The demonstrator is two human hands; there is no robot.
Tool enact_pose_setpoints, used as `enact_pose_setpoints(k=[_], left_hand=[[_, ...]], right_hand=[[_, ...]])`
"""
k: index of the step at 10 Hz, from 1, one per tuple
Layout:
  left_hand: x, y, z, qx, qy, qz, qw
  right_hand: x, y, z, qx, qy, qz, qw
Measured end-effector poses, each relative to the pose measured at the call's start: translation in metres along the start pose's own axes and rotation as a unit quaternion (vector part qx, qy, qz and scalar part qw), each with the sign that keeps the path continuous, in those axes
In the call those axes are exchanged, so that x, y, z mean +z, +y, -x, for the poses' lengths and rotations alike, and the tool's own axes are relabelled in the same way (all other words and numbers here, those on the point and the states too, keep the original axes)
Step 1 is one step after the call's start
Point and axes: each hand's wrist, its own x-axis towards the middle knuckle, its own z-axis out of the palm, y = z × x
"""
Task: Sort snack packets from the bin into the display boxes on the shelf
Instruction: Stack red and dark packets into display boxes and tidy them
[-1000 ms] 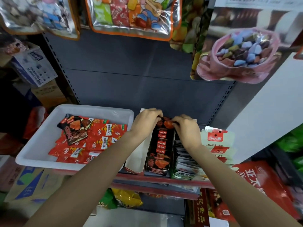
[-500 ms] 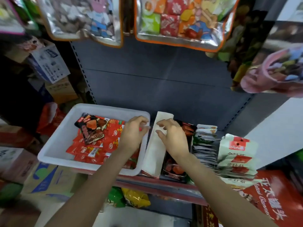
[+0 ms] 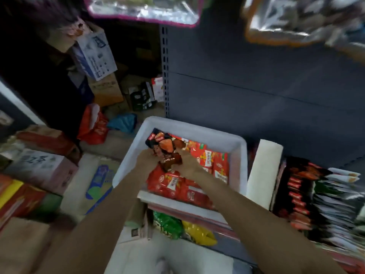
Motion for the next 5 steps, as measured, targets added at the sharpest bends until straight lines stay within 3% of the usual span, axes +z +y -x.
enact_pose_setpoints(k=[1, 3, 5], left_hand=[[-0.002, 0.019, 0.020, -0.050, 0.011, 0.044, 0.998], [-0.002, 0.017, 0.021, 0.014, 0.054, 0.006, 0.998], [-0.005, 0.032, 0.062, 0.104, -0.027, 0.038, 0.994]], right_hand=[[0.010, -0.007, -0.010, 0.026, 0.033, -0.036, 0.998], [0.011, -0.007, -0.014, 0.058, 0.110, -0.084, 0.989], [-0.016, 0.006, 0.014, -0.007, 0.147, -0.207, 0.967]])
